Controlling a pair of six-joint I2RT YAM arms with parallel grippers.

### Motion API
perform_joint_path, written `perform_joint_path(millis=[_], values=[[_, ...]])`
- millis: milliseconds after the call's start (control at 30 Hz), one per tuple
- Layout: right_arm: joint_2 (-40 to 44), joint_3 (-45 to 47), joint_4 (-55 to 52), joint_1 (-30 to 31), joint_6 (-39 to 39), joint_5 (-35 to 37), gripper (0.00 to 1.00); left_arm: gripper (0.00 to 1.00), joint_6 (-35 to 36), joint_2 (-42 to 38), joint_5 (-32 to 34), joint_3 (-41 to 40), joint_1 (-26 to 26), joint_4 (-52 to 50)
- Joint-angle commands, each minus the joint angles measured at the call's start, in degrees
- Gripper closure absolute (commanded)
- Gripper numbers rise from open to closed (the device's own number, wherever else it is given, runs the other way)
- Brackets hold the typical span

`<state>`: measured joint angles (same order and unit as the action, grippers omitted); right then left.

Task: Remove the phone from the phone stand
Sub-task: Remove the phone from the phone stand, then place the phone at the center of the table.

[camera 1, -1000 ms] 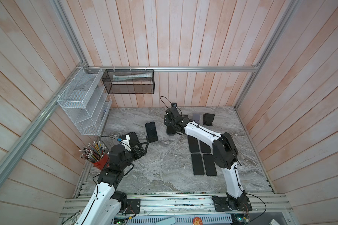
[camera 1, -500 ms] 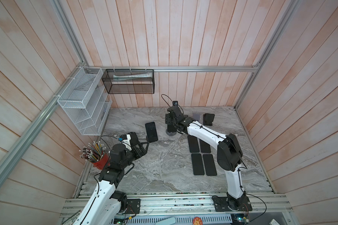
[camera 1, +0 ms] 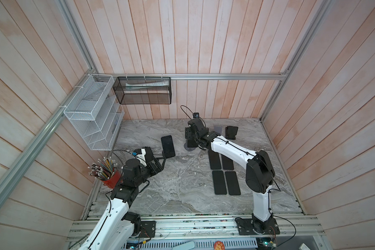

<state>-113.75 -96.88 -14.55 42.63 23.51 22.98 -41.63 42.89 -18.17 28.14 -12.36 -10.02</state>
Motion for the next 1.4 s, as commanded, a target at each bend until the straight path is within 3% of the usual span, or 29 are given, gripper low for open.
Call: perform_joint_path(millis=[0, 200, 333, 533, 867, 1100, 1367], values=[[5.21, 2.33, 2.37, 0.43, -0.7, -0.15, 0.29, 0.0, 0.14, -0.01, -1.11, 0.16, -0.21, 1.45], [10.15, 9.51, 4.97, 0.39, -0.18, -0.01, 0.29, 0.0, -0.11, 0.03, -0.66, -0.53, -0.21, 2.1], [10.23, 8.88, 2.42, 0.51, 0.22, 0.63, 0.3, 0.0, -0.53, 0.93, -0.98, -0.06, -0.19, 3.15], [15.39, 17.58, 4.5, 0.52, 1.09, 0.82, 0.3, 0.0, -1.0, -0.14, -1.75, -0.69, -0.19, 2.64], [21.77, 26.82, 5.32, 0.62, 2.08, -6.48, 0.3, 0.0, -5.17, -0.97, -6.39, -2.87, -0.2, 3.43], [22.2, 28.57, 2.56, 1.03, 2.75, -15.46, 0.31, 0.0, -7.76, 0.34, -7.03, -5.02, -0.3, 6.71], [20.26, 31.62, 4.04, 1.27, 4.88, -16.16, 0.32, 0.0, -7.07, 1.25, -7.14, -5.2, -0.27, 6.62]])
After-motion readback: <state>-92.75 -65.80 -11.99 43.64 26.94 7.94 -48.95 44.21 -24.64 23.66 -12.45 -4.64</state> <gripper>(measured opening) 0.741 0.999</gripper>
